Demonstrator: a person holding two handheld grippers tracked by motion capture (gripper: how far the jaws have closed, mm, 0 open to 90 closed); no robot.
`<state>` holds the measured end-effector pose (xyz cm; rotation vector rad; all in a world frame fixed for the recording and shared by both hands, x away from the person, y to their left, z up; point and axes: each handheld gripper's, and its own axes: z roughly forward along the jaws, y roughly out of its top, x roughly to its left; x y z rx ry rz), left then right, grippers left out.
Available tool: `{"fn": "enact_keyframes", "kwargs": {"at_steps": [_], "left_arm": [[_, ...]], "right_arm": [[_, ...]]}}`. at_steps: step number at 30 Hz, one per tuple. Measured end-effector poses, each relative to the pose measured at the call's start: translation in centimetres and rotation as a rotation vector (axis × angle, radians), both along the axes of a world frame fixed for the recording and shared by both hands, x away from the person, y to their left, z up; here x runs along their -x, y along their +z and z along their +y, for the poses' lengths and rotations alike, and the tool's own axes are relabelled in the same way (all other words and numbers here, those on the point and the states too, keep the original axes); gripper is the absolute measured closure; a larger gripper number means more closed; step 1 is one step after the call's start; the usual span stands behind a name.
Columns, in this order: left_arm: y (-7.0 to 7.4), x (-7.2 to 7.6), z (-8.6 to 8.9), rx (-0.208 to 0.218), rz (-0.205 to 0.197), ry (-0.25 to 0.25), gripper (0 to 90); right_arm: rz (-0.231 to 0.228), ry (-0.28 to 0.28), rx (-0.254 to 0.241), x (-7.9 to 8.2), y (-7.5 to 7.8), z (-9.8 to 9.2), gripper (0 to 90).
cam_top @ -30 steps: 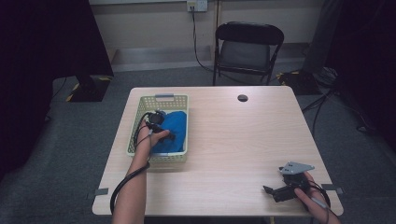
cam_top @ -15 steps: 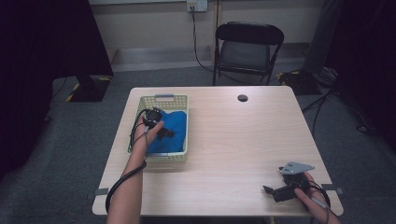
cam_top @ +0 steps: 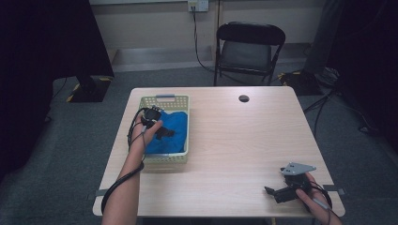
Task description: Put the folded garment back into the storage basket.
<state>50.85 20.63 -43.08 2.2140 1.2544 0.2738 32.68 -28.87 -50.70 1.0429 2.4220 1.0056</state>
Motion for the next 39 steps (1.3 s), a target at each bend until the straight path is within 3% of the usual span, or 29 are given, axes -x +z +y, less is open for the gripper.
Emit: {"fn": "enact_keyframes", "kwargs": {"at_steps": [6, 10, 26, 39], "left_arm": [[0.5, 0.4, 0.3, 0.015, -0.008, 0.003, 5.7], [0.9, 0.6, 0.4, 0.057, -0.012, 0.005, 5.7], [2.2, 1.5, -0.6, 0.052, -0.034, -0.036, 5.7], [3.2, 2.3, -0.1, 0.084, -0.064, -0.037, 5.6]], "right_arm": [[0.0, 0.0, 0.0, 0.0, 0.0, 0.0, 0.0], [0.0, 0.0, 0.0, 0.0, 0.0, 0.0, 0.0], [0.0, 0.0, 0.0, 0.0, 0.0, 0.0, 0.0], [0.0, 0.0, 0.0, 0.0, 0.0, 0.0, 0.0]]}}
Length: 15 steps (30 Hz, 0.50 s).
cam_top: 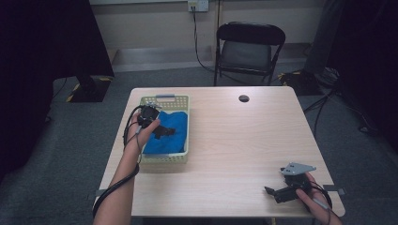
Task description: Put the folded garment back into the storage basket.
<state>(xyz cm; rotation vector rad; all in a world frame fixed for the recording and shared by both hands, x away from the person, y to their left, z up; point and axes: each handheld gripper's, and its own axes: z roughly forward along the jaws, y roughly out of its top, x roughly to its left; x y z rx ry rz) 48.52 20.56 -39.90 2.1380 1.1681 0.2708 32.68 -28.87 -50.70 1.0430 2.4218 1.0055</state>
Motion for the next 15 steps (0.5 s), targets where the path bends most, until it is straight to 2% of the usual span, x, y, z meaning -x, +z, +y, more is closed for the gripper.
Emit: {"fn": "enact_keyframes", "kwargs": {"at_steps": [15], "left_arm": [[0.5, 1.1, 0.5, 0.032, -0.025, -0.008, 5.6]], "right_arm": [[0.0, 0.0, 0.0, 0.0, 0.0, 0.0, 0.0]]}}
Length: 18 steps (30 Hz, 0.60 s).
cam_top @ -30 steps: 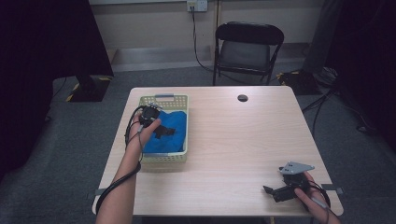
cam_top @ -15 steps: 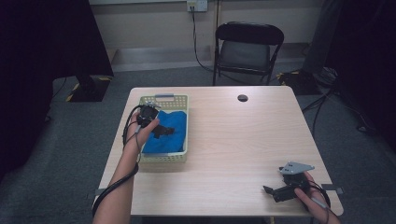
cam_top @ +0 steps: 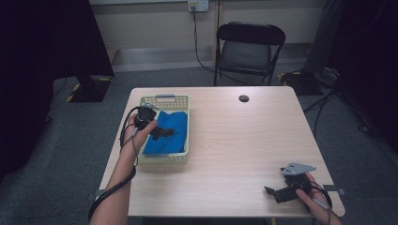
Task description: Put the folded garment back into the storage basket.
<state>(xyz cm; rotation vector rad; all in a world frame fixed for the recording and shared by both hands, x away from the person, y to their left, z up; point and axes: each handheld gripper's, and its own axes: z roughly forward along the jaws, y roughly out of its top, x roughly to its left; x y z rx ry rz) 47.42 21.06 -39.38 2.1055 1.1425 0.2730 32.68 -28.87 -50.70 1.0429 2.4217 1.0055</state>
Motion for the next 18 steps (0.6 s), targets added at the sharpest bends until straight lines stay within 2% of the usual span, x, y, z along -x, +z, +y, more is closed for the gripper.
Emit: {"fn": "enact_keyframes", "kwargs": {"at_steps": [11, 18], "left_arm": [[0.1, 0.9, -0.4, -0.012, -0.02, -0.029, 5.6], [0.5, 1.7, -0.4, -0.001, -0.042, -0.042, 5.6]], "right_arm": [[0.0, 0.0, 0.0, 0.0, 0.0, 0.0, 0.0], [0.0, 0.0, 0.0, 0.0, 0.0, 0.0, 0.0]]}}
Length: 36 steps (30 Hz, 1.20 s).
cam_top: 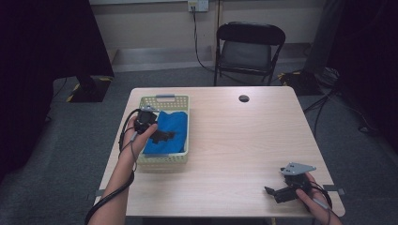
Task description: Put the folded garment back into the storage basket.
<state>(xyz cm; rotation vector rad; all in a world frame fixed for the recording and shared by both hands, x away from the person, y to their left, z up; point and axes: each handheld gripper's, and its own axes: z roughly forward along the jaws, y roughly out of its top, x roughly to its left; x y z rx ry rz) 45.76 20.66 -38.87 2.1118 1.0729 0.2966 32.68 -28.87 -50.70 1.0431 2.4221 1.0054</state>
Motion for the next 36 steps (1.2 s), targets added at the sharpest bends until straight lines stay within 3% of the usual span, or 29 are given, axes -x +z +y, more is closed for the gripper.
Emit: {"fn": "enact_keyframes", "kwargs": {"at_steps": [17, 36], "left_arm": [[-0.2, 1.8, 0.2, 0.02, -0.025, -0.032, 5.4], [-1.0, 3.6, 1.4, 0.037, -0.046, -0.027, 5.3]], "right_arm": [[0.0, 0.0, 0.0, 0.0, 0.0, 0.0, 0.0], [0.0, 0.0, 0.0, 0.0, 0.0, 0.0, 0.0]]}}
